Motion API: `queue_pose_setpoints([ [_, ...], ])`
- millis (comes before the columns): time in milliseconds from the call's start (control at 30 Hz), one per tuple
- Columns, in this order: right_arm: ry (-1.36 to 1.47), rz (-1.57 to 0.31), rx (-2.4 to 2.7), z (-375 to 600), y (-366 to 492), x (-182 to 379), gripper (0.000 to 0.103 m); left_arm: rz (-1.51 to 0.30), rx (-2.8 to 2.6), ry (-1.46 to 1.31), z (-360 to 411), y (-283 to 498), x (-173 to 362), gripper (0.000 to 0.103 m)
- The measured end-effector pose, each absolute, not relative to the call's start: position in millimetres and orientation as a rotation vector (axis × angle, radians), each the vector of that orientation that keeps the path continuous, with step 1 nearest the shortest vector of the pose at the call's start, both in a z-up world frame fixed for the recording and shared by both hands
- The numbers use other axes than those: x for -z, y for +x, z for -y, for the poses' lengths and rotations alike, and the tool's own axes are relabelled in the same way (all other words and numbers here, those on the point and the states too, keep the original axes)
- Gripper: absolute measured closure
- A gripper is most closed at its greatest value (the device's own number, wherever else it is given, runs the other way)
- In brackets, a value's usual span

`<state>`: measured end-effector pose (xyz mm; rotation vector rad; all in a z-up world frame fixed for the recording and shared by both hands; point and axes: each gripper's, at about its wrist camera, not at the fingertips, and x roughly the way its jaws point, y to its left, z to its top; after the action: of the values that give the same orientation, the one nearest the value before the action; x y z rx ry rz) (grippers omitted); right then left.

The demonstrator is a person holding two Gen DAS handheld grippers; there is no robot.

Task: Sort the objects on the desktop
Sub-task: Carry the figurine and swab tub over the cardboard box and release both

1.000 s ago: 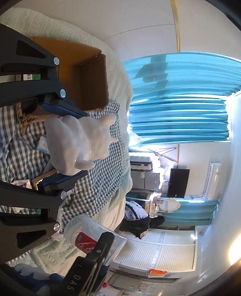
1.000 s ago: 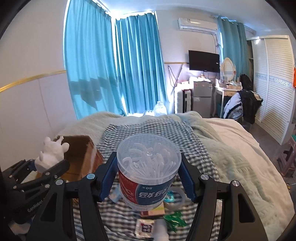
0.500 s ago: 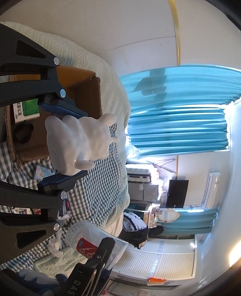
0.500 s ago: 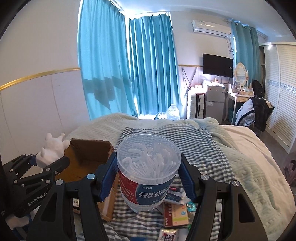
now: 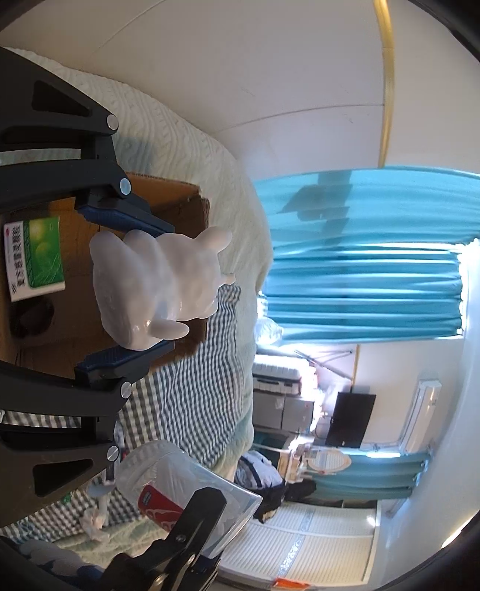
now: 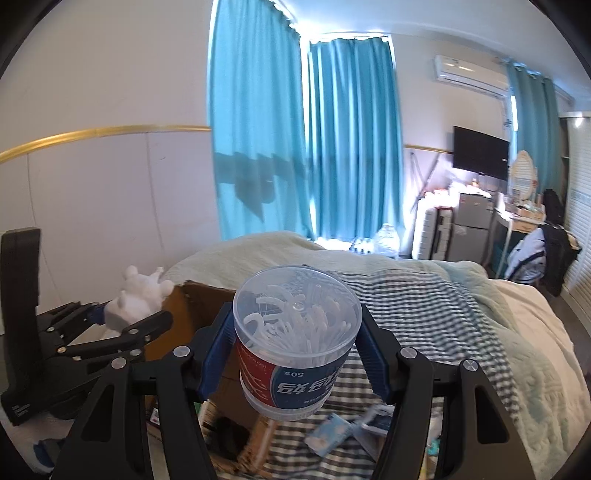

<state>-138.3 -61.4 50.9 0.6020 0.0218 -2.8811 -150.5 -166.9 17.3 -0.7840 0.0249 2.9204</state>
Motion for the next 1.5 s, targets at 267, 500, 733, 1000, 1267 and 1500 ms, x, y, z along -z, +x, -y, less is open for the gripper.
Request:
queue_pose_setpoints([
  [267,0.65,-0.021,2.8,87,-168,-29,0.041,-0.043,-2.917,-0.888,187,-185,8,0.048],
  [500,0.709,-0.024,2.741,104,-196,-3,0.041,-0.044,-2.888,-1.009,196,-210,38,0.048],
  [733,0.789,-0.027,2.695,111,-216,20,0.04,-0.065,-2.848,-1.122,195,-229,56,0.048],
  [1000,0.736,-0.044,2.722,106,-213,4,0.038,-0.001,-2.893,-1.077,192,-216,34,0.029],
  [1267,0.659,0.021,2.798,70,-187,-35,0.035,-0.024,-2.946,-0.958,179,-186,-11,0.026],
  [1500,0.61,0.065,2.853,37,-153,-70,0.034,-0.024,-3.003,-0.833,164,-154,-49,0.017],
])
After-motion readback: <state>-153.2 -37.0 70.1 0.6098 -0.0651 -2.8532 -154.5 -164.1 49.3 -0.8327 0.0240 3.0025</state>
